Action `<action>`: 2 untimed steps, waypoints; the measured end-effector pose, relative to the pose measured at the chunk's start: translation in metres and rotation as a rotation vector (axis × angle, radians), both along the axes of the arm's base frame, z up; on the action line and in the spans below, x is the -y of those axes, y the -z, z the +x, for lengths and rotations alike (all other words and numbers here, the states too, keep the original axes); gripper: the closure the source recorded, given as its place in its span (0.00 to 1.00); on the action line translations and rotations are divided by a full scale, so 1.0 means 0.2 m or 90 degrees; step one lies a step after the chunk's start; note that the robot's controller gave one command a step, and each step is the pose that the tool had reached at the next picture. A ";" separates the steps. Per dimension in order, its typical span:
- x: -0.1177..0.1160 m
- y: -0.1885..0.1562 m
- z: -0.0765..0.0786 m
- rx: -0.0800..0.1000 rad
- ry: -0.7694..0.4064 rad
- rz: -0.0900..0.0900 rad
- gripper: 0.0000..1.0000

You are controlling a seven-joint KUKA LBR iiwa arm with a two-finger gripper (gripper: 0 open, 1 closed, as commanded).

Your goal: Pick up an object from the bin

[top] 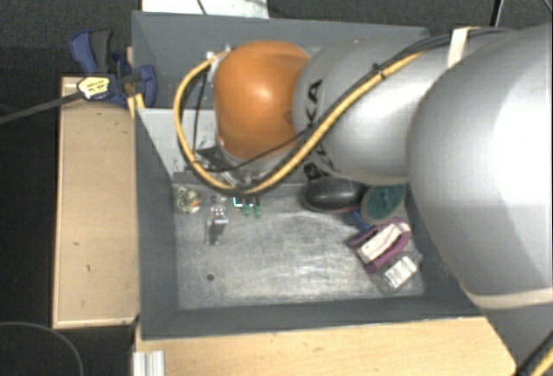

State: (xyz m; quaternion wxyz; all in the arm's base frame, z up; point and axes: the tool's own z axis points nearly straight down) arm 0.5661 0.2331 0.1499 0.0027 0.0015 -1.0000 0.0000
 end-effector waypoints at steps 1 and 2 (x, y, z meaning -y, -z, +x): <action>0.21 0.33 0.09 0.001 0.029 -0.002 0.00; 0.46 -0.14 0.12 0.010 -0.064 0.000 0.00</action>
Offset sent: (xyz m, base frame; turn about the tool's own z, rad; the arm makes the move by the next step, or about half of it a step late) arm 0.0190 -0.0380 -0.0613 0.0401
